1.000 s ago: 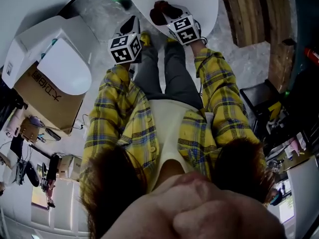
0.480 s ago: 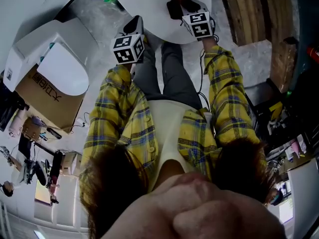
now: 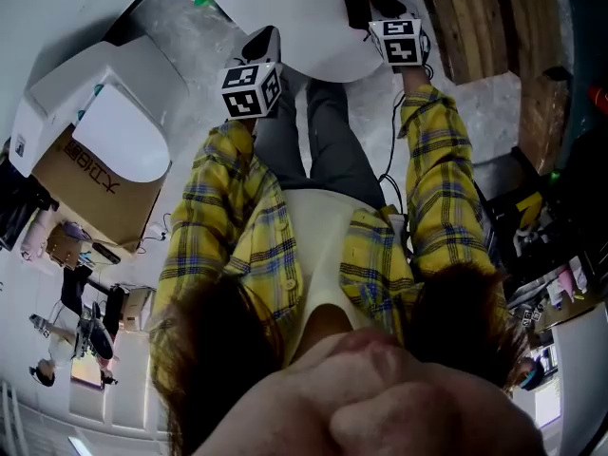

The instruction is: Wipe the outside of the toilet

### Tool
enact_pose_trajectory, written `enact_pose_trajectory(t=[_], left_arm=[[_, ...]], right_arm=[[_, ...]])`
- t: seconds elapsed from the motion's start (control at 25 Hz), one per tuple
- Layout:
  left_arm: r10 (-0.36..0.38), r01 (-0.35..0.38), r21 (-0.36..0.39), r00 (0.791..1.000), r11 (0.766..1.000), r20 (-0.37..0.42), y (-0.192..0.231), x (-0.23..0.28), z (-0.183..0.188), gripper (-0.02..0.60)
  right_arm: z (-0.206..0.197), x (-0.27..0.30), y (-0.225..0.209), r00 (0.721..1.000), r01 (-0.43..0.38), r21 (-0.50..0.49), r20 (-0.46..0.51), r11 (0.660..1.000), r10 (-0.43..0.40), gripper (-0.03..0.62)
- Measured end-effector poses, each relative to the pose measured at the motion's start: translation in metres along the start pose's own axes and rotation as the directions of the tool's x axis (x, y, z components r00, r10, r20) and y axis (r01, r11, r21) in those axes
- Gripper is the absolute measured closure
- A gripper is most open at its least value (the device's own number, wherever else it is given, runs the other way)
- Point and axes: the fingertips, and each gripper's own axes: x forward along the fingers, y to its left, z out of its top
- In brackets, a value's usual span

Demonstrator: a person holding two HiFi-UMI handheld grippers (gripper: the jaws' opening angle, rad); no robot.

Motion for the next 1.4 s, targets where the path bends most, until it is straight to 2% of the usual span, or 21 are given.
enact_pose_trajectory(t=[0.24,0.64,0.96,1.2,1.4], left_arm=[[-0.012,0.012,0.004,1.0,1.0,0.007,-0.01,-0.003,0.0,0.569],[0.02,-0.019,-0.024,0.999,1.0,0.036,-0.002,-0.02,-0.006,0.569],[0.046,-0.043,-0.065,0.997,0.997,0.059,0.003,-0.036,-0.015,0.568],[0.084,-0.077,-0.107,0.995,0.991,0.059,0.018,-0.045,-0.026,0.568],[0.099,-0.094,-0.116,0.994,0.989,0.044,0.025,-0.046,-0.036,0.568]], right_arm=[[0.0,-0.02,-0.013,0.999,0.037,0.007,0.012,0.999,-0.037,0.508],[0.025,-0.079,0.045,0.983,-0.071,0.014,0.169,0.997,0.068,0.508],[0.047,-0.1,0.121,0.944,-0.232,-0.04,0.233,0.972,0.235,0.508],[0.045,-0.093,0.184,0.903,-0.364,-0.107,0.202,0.925,0.379,0.508],[0.032,-0.077,0.215,0.893,-0.401,-0.129,0.164,0.907,0.419,0.508]])
